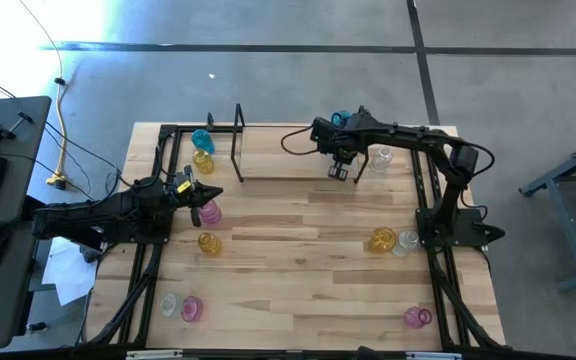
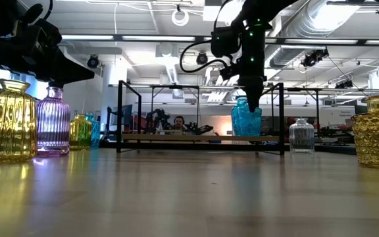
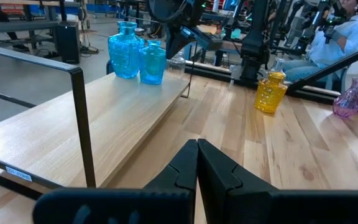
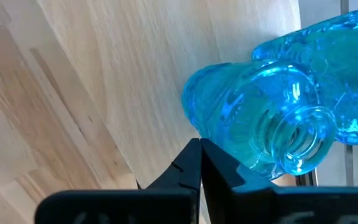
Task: Sort vases onto shelf
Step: Adjust the blue vases on the shelf, then put the blue vase on the shelf aligned with the other blue vases
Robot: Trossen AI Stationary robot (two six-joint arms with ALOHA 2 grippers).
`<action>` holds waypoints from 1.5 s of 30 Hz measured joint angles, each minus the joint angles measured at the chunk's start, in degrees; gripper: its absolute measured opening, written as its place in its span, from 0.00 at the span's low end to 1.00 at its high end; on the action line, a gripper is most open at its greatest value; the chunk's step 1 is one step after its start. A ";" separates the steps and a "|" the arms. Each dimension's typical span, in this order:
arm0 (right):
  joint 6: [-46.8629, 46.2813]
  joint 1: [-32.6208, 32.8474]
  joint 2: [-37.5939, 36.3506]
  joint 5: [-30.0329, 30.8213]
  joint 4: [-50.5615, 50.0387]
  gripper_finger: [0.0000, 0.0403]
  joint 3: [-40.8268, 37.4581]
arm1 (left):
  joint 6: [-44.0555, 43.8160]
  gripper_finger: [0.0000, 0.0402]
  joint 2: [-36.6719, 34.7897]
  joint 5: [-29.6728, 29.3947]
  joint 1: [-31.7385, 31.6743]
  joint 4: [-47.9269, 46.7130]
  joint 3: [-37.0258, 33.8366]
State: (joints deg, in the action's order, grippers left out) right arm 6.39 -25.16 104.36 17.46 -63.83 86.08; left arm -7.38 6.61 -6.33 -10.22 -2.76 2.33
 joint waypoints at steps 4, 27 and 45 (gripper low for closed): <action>-0.15 -0.02 0.00 0.09 0.46 0.00 0.00 | 0.00 0.00 0.00 0.00 0.00 0.00 0.00; -0.52 11.54 -11.09 -16.46 39.04 0.00 -16.23 | -1.66 0.00 2.22 -3.11 0.04 -1.10 6.50; 3.03 14.66 -14.12 -18.14 68.02 0.00 -29.79 | -0.89 0.00 34.33 -9.82 -18.75 -26.97 36.15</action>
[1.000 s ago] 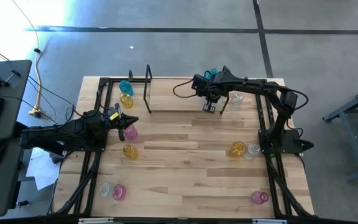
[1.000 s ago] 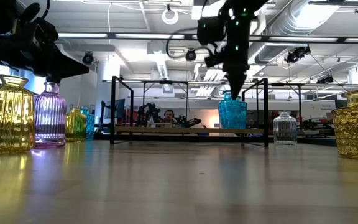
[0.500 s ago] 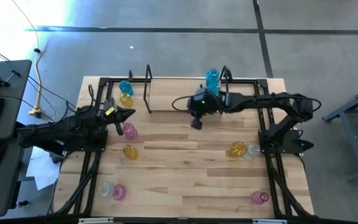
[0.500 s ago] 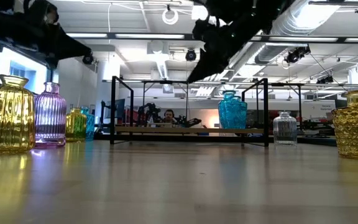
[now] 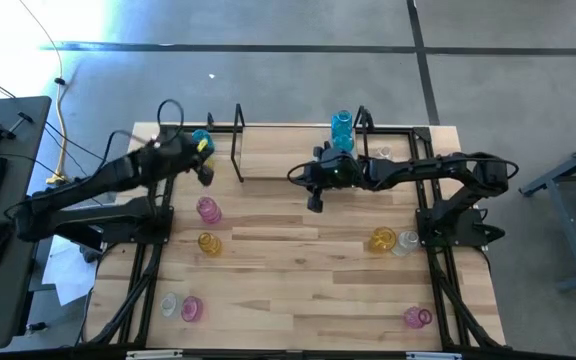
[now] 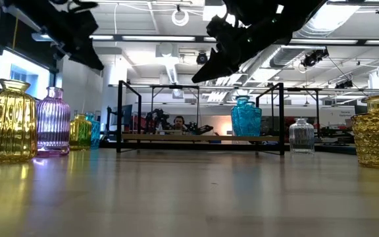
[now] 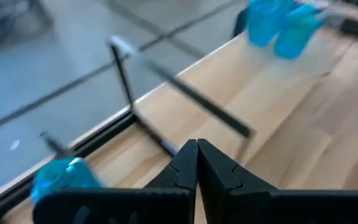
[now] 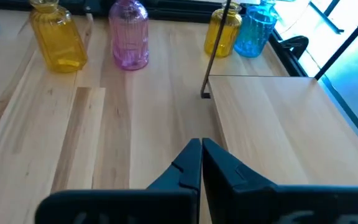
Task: Sort vases onto shelf
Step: Put the blue vase on the shelf aligned with the other blue vases
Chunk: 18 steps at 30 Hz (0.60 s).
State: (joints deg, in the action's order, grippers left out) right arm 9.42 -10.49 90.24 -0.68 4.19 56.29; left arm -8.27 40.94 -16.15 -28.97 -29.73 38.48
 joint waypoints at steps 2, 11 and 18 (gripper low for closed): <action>0.17 0.06 0.00 -0.05 -0.14 0.00 0.00 | 0.71 0.00 4.20 3.25 -4.59 -4.07 3.40; 1.58 0.04 -0.02 -0.27 -1.41 0.00 0.00 | 9.16 0.02 22.39 9.32 -21.10 -13.73 14.24; 2.61 1.25 -0.02 -0.25 -1.84 0.00 0.00 | 13.07 0.15 31.82 11.61 -26.19 -16.69 17.61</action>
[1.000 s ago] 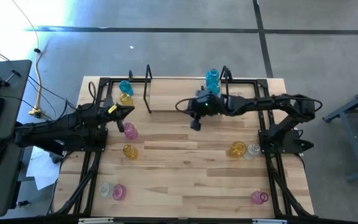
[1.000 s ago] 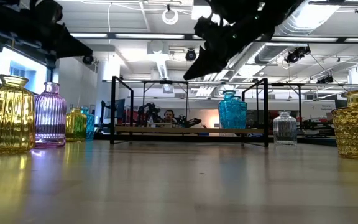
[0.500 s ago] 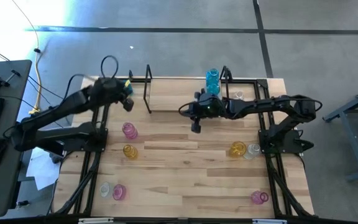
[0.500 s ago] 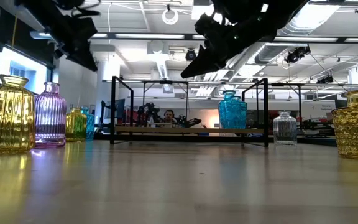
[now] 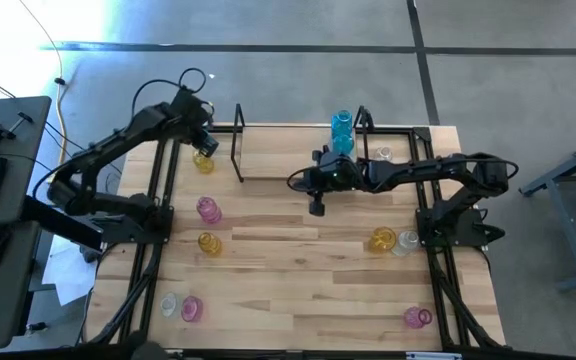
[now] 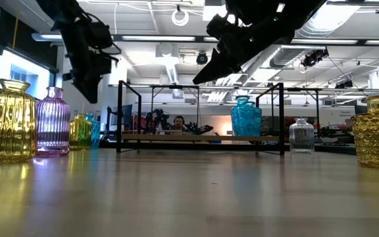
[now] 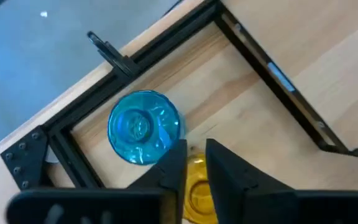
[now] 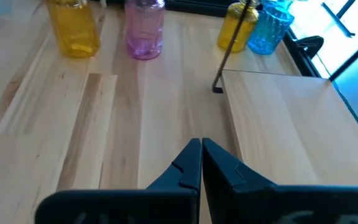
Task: Sort vases onto shelf
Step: Put the blue vase on the shelf aligned with the other blue vases
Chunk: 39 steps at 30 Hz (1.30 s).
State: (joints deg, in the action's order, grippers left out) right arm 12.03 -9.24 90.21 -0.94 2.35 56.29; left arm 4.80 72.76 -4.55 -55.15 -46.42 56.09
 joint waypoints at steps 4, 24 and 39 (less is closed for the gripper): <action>0.49 0.81 0.00 0.00 -0.03 0.00 0.00 | 0.37 0.24 3.01 -0.37 -0.18 0.03 0.90; 0.01 1.54 0.00 0.23 -0.87 0.00 0.00 | 0.58 0.32 10.22 -8.59 -1.56 3.96 1.84; -0.58 1.54 0.00 0.16 -0.86 0.00 0.00 | 5.37 0.08 12.87 -8.67 -2.74 1.63 2.04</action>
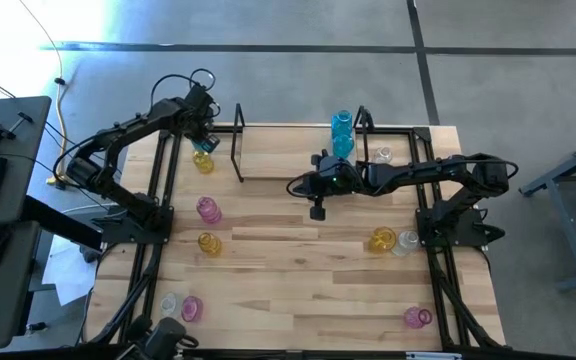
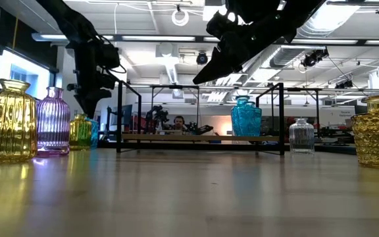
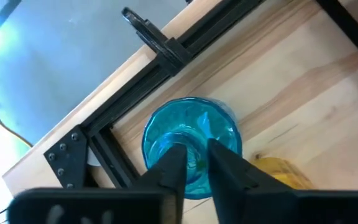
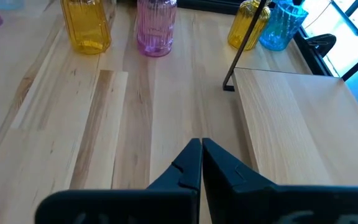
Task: Sort vases onto shelf
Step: Put the blue vase on the shelf aligned with the other blue vases
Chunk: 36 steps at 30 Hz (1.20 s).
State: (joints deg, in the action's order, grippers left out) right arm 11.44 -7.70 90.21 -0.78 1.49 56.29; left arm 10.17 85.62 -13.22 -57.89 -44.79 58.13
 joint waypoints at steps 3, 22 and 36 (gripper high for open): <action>0.00 0.00 0.00 -0.02 -0.01 0.00 0.00 | 1.98 0.04 0.02 -0.33 0.04 -0.31 -0.06; 0.61 0.00 -0.43 -0.15 -2.48 0.00 0.00 | 4.24 0.04 -10.86 -6.22 0.48 -17.55 17.70; -0.16 0.00 -13.34 0.75 -17.78 0.00 -0.02 | -0.95 0.04 -15.11 -3.05 22.86 -25.48 28.48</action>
State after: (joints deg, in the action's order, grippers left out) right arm 11.29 -7.70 76.87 -0.02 -16.29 56.27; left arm 9.21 70.52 -16.26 -35.03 -70.27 86.62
